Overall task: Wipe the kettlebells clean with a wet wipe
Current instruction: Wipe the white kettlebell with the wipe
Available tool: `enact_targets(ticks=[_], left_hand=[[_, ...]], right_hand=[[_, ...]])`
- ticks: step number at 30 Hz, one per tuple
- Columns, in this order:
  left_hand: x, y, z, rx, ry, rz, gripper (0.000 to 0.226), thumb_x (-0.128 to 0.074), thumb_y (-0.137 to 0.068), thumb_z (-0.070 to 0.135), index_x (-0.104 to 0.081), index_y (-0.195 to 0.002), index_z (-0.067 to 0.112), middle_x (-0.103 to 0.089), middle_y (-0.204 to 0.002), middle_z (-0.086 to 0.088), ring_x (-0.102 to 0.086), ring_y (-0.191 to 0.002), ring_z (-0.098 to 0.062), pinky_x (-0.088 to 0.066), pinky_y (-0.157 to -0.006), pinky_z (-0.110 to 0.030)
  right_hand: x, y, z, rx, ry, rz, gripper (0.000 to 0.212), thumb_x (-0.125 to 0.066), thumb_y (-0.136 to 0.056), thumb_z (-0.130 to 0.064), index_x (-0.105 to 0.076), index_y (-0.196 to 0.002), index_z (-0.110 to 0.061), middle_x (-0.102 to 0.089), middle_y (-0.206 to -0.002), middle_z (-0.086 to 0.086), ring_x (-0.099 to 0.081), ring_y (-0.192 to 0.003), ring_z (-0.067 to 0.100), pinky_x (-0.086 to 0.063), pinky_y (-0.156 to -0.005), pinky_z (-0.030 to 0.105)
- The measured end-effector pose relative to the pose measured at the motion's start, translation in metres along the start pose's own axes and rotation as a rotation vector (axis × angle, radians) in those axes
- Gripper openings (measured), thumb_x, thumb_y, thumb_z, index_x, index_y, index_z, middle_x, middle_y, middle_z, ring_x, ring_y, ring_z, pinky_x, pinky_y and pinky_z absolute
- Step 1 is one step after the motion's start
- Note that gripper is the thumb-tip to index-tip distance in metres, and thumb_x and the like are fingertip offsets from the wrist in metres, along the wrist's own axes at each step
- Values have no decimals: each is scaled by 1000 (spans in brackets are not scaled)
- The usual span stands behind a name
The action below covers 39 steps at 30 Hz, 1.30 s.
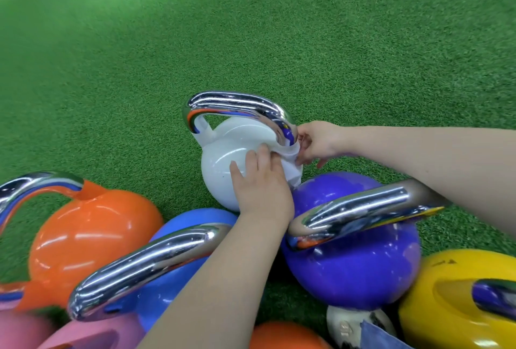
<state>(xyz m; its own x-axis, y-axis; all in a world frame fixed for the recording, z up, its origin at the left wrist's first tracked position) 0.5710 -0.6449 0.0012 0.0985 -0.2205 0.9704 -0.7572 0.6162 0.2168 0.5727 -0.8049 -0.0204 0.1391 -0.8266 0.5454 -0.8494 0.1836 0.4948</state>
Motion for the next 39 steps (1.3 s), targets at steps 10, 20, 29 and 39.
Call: enact_targets(ticks=[10, 20, 29, 39], left_hand=[[16, -24, 2, 303, 605, 99, 46, -62, -81, 29, -54, -125, 36, -3, -155, 1, -2, -141, -27, -9, -114, -44], [15, -5, 13, 207, 693, -178, 48, -52, -86, 20, -43, -133, 28, 23, -153, 6, 22, -141, -24, -10, -115, -47], [33, 5, 17, 361, 1332, -94, 63, -56, -88, 7, -31, -143, 24, -6, -152, 4, -33, -115, -4, -21, -59, 11], [41, 19, 10, 360, 1139, 270, 60, -51, -81, 2, -47, -134, 30, -25, -136, 0, -29, -122, -23, -25, -101, -22]], right_hand=[[-8, -2, -6, 55, 169, 53, 48, -76, -73, -27, -55, -111, -4, -60, -83, 6, -59, -65, 20, -54, -51, 29], [2, -1, -3, 38, 197, 90, 16, -59, -87, -13, -64, -100, -6, -67, -86, 15, -58, -58, 19, -53, -50, 27], [21, 21, -13, 87, -539, 116, 17, -58, -85, 6, -60, -77, -9, -63, -75, 11, -62, -63, 16, -57, -67, 27], [29, 34, -31, 282, -551, 219, 19, -54, -82, 13, -61, -76, -4, -60, -70, 7, -59, -56, 5, -52, -57, 15]])
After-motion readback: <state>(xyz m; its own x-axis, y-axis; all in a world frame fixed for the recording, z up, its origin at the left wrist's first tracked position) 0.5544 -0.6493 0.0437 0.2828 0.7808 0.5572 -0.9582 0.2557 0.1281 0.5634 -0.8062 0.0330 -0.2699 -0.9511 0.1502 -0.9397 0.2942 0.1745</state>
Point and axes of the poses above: each hand's wrist, its own y-axis away from the middle knuckle, its own x-axis out of the back of the hand, z = x × y, the point moved 1 cm from there along -y, towards the middle knuckle
